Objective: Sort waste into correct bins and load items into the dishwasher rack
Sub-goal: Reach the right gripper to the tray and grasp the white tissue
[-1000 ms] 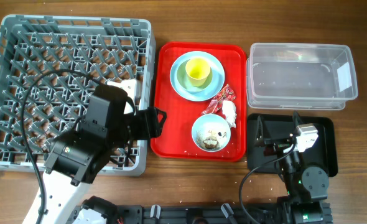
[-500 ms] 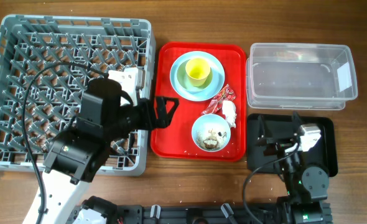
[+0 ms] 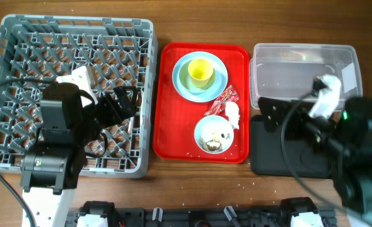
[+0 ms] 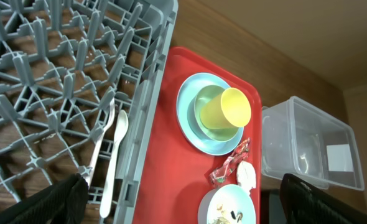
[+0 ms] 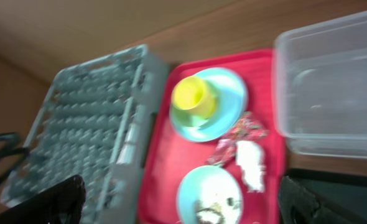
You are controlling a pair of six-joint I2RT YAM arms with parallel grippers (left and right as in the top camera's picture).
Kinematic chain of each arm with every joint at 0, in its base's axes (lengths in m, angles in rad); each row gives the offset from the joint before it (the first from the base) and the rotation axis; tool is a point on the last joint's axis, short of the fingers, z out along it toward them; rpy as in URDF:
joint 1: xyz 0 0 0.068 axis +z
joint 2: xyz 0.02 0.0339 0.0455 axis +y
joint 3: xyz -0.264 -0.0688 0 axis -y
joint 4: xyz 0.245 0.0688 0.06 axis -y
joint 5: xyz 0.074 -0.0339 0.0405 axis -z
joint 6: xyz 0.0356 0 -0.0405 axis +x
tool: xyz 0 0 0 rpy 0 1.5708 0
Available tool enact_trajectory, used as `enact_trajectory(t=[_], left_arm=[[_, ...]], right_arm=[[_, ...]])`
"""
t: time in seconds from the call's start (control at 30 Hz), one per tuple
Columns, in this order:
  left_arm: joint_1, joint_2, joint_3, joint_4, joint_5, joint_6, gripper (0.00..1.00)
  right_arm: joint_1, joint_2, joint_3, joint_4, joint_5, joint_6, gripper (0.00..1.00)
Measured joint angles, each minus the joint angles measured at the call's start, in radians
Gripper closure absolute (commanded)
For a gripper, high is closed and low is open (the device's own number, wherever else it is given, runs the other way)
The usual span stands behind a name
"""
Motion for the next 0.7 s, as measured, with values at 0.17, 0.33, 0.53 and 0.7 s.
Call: enact_trajectory(t=[0.17,0.33,0.53,0.7], left_arm=[[0.000,0.033,0.000,0.000,0.000,0.000,0.00],[0.000,0.054,0.000,0.001,-0.003,0.000,0.00],[0.000,0.073,0.000,0.000,-0.003,0.000,0.00],[0.000,0.073,0.000,0.001,-0.003,0.000,0.00]], right_arm=[[0.086,0.221,0.015,-0.121,-0.034,0.023,0.94],[0.393,0.336,0.014,-0.113,0.366,0.124,0.71],[0.462,0.558,0.015,-0.060,0.560,0.102,0.57],[0.462,0.745,0.015,-0.010,0.658,0.019,0.55]])
